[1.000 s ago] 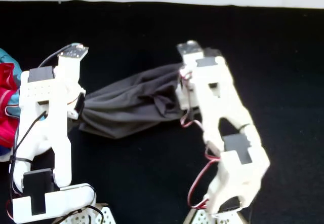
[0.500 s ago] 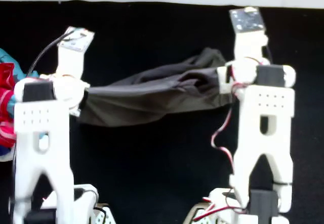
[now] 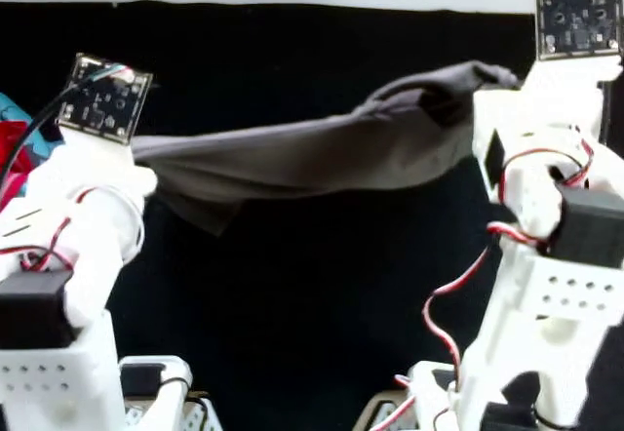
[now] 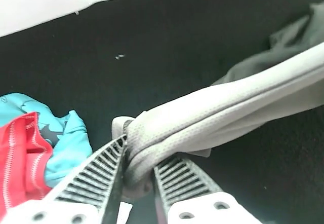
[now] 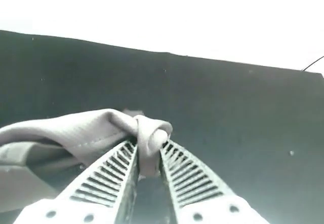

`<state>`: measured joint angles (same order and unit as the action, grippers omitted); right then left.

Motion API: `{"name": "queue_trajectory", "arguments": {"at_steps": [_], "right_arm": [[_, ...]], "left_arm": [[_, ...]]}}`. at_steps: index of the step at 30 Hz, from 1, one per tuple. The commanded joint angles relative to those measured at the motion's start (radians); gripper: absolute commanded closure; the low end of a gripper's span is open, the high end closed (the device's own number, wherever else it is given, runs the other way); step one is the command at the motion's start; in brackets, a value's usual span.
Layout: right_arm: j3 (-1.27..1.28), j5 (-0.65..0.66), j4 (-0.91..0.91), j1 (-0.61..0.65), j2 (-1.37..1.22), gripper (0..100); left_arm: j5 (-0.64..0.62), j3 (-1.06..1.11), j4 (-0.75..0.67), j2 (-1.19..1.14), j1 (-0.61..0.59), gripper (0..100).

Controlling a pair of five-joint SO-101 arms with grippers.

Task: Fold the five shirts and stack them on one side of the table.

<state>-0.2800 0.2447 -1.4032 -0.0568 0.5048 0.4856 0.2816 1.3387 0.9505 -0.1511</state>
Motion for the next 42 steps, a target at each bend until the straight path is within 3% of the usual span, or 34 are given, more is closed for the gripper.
{"name": "queue_trajectory", "arguments": {"at_steps": [1, 9, 13, 20, 25, 42], "right_arm": [[-0.067, 0.003, 0.05, -0.013, 0.024, 99.3], [-0.249, 0.008, 0.176, -0.082, 0.024, 99.3], [-0.323, 0.008, 0.231, -0.16, 0.024, 99.3], [-0.394, 0.009, 0.262, -0.197, 0.024, 99.3], [-0.492, 0.009, 0.254, -0.197, 0.028, 99.3], [-0.593, 0.009, 0.2, -0.197, 0.036, 99.3]], "left_arm": [[-0.011, -0.054, -0.014, 0.012, -0.008, 99], [-0.078, -0.196, -0.075, -0.001, -0.012, 99], [-0.137, -0.346, -0.066, -0.137, -0.013, 99], [-0.192, -0.776, 0.17, -0.475, -0.007, 99], [-0.19, -1.033, 0.347, -0.59, -0.007, 99], [-0.189, -0.995, 0.388, -0.521, -0.042, 99]]}}
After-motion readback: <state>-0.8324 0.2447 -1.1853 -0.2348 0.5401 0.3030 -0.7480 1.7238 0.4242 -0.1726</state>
